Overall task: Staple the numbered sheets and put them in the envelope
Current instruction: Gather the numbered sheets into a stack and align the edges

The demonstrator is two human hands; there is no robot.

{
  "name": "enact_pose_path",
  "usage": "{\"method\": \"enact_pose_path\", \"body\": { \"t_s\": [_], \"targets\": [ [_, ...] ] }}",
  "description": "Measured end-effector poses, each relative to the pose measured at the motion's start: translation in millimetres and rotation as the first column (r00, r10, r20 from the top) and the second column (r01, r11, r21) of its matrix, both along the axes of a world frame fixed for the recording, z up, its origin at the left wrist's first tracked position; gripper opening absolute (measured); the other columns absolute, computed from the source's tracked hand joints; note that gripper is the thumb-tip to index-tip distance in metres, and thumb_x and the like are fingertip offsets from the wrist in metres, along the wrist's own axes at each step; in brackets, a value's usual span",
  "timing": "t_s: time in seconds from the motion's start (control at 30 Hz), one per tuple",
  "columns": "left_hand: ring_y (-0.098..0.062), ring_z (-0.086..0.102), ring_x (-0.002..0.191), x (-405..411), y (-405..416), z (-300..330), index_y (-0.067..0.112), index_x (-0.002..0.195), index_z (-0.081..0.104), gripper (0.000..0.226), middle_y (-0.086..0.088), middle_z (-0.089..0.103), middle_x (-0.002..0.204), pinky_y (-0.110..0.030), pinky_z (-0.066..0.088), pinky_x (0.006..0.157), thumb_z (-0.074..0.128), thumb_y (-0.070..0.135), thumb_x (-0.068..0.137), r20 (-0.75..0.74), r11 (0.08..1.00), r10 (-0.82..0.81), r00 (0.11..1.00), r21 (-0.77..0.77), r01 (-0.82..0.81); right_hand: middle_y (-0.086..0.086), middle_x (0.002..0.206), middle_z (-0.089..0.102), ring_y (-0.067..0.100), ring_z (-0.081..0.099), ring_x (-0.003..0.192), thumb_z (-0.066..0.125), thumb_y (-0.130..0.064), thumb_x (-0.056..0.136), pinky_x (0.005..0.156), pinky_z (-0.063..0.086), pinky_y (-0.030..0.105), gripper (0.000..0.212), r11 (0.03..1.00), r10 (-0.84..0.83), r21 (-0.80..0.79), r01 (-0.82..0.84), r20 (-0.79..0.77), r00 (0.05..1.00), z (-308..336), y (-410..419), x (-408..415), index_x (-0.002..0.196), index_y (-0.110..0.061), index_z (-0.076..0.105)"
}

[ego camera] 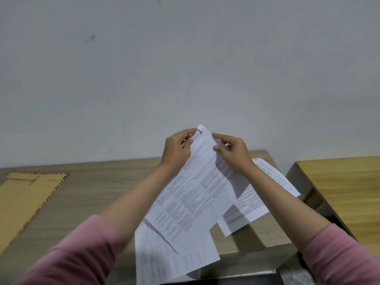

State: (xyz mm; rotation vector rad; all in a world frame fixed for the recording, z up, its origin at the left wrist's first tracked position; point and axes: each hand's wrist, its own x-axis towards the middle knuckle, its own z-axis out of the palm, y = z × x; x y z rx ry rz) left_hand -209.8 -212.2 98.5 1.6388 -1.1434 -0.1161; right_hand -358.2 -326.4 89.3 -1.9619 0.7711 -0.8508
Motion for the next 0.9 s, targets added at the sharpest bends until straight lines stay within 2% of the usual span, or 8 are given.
{"method": "enact_pose_path", "body": {
  "t_s": [0.17, 0.27, 0.47, 0.57, 0.63, 0.7, 0.77, 0.9],
  "targets": [
    [0.004, 0.057, 0.068, 35, 50, 40, 0.015, 0.102, 0.072, 0.022, 0.006, 0.069, 0.096, -0.01, 0.042, 0.07, 0.057, 0.005, 0.09, 0.048, 0.986, 0.116, 0.992, 0.114, -0.121, -0.004, 0.084, 0.062, 0.01, 0.057, 0.072, 0.068, -0.011, 0.081, 0.073, 0.047, 0.018, 0.038, 0.979, 0.197, 0.062, -0.195, -0.027, 0.98, 31, 25, 45, 0.117, -0.022, 0.065],
    [0.003, 0.053, 0.068, 56, 91, 36, 0.015, 0.102, 0.072, 0.019, 0.009, 0.067, 0.095, -0.018, 0.042, 0.076, 0.058, 0.008, 0.091, 0.084, 0.952, 0.212, 0.974, 0.207, -0.225, 0.002, 0.081, 0.062, 0.009, 0.059, 0.059, 0.068, -0.009, 0.081, 0.059, 0.049, 0.015, 0.035, 0.935, 0.324, 0.165, -0.313, -0.042, 0.945, 25, 51, 75, 0.115, -0.019, 0.066],
    [-0.011, 0.059, 0.095, 83, 172, -43, 0.015, 0.099, 0.072, 0.02, 0.004, 0.068, 0.099, -0.022, 0.041, 0.086, 0.058, 0.004, 0.089, -0.085, 0.87, 0.403, 0.911, 0.345, -0.352, 0.001, 0.081, 0.066, 0.007, 0.058, 0.065, 0.07, -0.018, 0.08, 0.058, 0.046, 0.012, 0.029, 0.886, 0.422, 0.276, -0.373, -0.146, 0.895, -41, 109, 121, 0.109, -0.016, 0.068],
    [-0.014, 0.059, 0.092, 87, 202, -81, 0.015, 0.099, 0.072, 0.02, 0.004, 0.067, 0.093, -0.026, 0.044, 0.082, 0.058, 0.004, 0.09, -0.136, 0.844, 0.458, 0.879, 0.379, -0.381, -0.005, 0.109, 0.066, 0.01, 0.06, 0.092, 0.066, -0.02, 0.083, 0.072, 0.043, 0.012, 0.033, 0.901, 0.432, 0.128, -0.414, -0.331, 0.839, -79, 114, 135, 0.116, -0.015, 0.065],
    [-0.018, 0.053, 0.073, 88, 216, -100, 0.02, 0.097, 0.072, 0.021, 0.006, 0.061, 0.075, -0.027, 0.043, 0.065, 0.058, 0.006, 0.091, -0.186, 0.834, 0.476, 0.86, 0.404, -0.375, -0.003, 0.127, 0.06, 0.016, 0.055, 0.115, 0.066, -0.025, 0.081, 0.095, 0.041, 0.028, 0.042, 0.895, 0.369, -0.028, -0.446, -0.517, 0.772, -101, 111, 142, 0.121, -0.019, 0.061],
    [-0.017, 0.051, 0.069, 92, 225, -116, 0.022, 0.097, 0.071, 0.021, 0.004, 0.061, 0.074, -0.028, 0.041, 0.064, 0.057, 0.007, 0.092, -0.217, 0.828, 0.487, 0.846, 0.423, -0.369, -0.005, 0.14, 0.047, 0.019, 0.041, 0.131, 0.066, -0.036, 0.079, 0.111, 0.023, 0.048, 0.054, 0.866, 0.267, -0.13, -0.484, -0.698, 0.665, -120, 109, 145, 0.13, -0.026, 0.05],
    [-0.014, 0.057, 0.077, 94, 228, -129, 0.019, 0.1, 0.072, 0.021, 0.001, 0.067, 0.088, -0.027, 0.045, 0.075, 0.057, 0.006, 0.091, -0.214, 0.83, 0.474, 0.854, 0.431, -0.353, -0.004, 0.148, 0.036, 0.021, 0.03, 0.137, 0.063, -0.044, 0.081, 0.111, 0.013, 0.056, 0.062, 0.84, 0.222, -0.146, -0.523, -0.786, 0.576, -132, 106, 147, 0.137, -0.029, 0.04],
    [-0.014, 0.063, 0.096, 103, 221, -148, 0.025, 0.098, 0.071, 0.024, 0.003, 0.071, 0.106, -0.031, 0.049, 0.091, 0.058, 0.008, 0.09, -0.228, 0.836, 0.439, 0.869, 0.458, -0.303, -0.005, 0.146, 0.036, 0.024, 0.033, 0.134, 0.063, -0.058, 0.075, 0.104, 0.034, 0.046, 0.069, 0.872, 0.186, -0.16, -0.463, -0.766, 0.615, -139, 101, 150, 0.135, -0.033, 0.041]
  ]
}}
